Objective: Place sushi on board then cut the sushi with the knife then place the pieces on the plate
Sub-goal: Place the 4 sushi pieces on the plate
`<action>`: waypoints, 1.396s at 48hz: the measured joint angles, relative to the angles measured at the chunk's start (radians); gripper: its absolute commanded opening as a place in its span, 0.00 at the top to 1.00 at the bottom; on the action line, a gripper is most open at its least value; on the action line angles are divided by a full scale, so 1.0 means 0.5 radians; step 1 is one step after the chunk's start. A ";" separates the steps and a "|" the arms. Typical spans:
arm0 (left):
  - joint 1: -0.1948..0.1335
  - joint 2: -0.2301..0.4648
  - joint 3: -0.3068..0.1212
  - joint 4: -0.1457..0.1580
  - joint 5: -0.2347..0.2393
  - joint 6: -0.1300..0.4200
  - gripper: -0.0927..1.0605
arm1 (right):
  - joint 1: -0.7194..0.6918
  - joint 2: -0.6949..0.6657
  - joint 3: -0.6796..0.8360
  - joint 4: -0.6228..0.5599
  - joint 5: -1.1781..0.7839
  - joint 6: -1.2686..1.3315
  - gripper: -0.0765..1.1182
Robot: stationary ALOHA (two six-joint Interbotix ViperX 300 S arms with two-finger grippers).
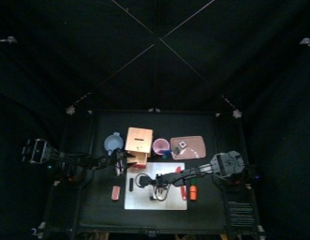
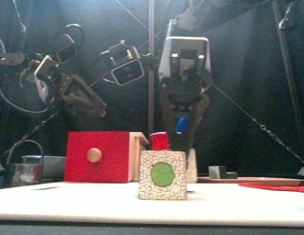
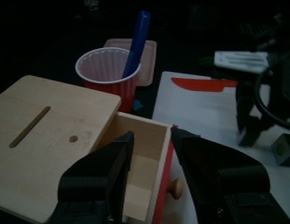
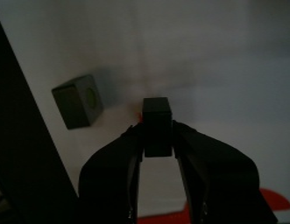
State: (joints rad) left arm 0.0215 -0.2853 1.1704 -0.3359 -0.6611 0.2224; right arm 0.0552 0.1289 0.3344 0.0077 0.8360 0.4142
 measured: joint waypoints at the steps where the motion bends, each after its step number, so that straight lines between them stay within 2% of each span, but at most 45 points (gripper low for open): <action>1: 0.000 0.000 0.000 0.000 0.003 0.000 0.24 | -0.031 -0.064 0.071 -0.018 0.000 0.058 0.41; 10: 0.000 0.000 0.000 0.000 0.003 0.000 0.24 | -0.270 -0.543 0.598 -0.166 -0.052 0.485 0.41; 21: 0.000 0.000 0.000 0.000 0.003 0.000 0.24 | -0.607 -0.834 1.000 -0.387 -0.150 0.874 0.41; 26: -0.003 0.003 0.000 0.003 0.000 0.009 0.24 | -0.785 -0.856 1.068 -0.402 -0.245 0.933 0.41; 31: 0.000 0.003 0.000 0.040 0.003 0.009 0.24 | -0.960 -0.813 1.080 -0.402 -0.347 0.945 0.40; 35: -0.003 0.003 0.000 0.071 0.000 0.006 0.24 | -1.065 -0.746 1.077 -0.399 -0.383 0.942 0.32; 40: -0.003 0.003 0.000 0.080 0.003 0.006 0.24 | -1.114 -0.699 1.062 -0.411 -0.402 0.936 0.23; 45: -0.003 0.003 0.003 0.077 0.003 0.006 0.24 | -1.157 -0.675 1.052 -0.417 -0.463 0.936 0.20; 54: -0.003 0.003 0.025 0.080 0.003 0.000 0.24 | -1.150 -0.690 1.009 -0.377 -0.463 0.939 0.20; 58: -0.003 0.003 0.025 0.077 0.003 0.000 0.24 | -1.055 -0.761 0.963 -0.341 -0.408 0.936 0.20; 67: -0.003 0.003 0.021 0.074 0.000 0.000 0.24 | -0.408 -0.834 0.859 -0.255 -0.380 0.881 0.20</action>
State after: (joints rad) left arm 0.0199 -0.2838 1.1812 -0.2991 -0.6611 0.2224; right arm -0.1488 -0.2884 0.7639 -0.1197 0.6458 0.8544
